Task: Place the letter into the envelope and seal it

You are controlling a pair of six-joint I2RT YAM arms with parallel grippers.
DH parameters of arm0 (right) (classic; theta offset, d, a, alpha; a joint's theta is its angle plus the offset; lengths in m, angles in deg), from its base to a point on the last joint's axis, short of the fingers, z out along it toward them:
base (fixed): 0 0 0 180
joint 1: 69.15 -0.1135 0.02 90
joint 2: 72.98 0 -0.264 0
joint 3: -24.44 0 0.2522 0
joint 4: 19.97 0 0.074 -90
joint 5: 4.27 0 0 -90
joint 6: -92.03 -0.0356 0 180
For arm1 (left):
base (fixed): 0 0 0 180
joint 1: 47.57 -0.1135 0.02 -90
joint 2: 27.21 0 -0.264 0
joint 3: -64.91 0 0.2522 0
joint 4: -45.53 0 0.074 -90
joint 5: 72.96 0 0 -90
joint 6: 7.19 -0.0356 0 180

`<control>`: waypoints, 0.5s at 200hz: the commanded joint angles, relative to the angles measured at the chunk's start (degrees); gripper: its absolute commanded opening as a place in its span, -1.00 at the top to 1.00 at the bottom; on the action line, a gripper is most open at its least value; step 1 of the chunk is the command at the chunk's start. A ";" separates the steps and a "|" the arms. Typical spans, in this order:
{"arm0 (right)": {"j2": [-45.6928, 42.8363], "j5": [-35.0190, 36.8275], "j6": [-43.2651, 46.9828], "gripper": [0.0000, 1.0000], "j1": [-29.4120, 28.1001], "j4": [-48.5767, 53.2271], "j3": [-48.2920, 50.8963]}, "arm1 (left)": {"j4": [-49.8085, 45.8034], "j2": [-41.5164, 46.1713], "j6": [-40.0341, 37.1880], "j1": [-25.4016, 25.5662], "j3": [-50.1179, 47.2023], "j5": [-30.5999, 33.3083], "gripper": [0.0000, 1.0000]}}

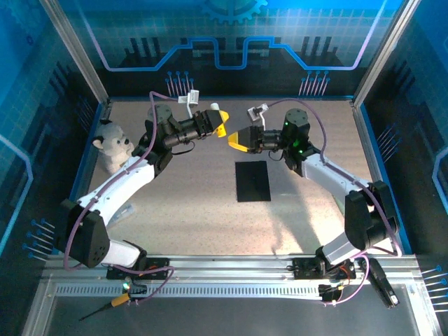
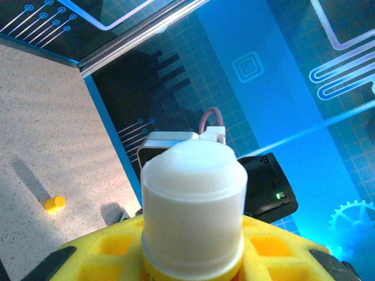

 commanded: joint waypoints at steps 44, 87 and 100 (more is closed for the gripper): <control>2.65 0.17 -4.26 -0.06 -2.90 -9.42 -5.33 | 2.80 -1.04 -0.09 0.18 -0.42 -1.43 1.00; 3.96 0.19 -5.26 0.22 -3.62 -10.46 -5.80 | 2.97 -1.46 0.02 0.17 -0.25 -1.25 1.00; 4.18 0.16 -5.27 0.26 -3.71 -10.48 -5.81 | 2.82 -1.49 0.00 0.21 -0.14 -1.10 1.00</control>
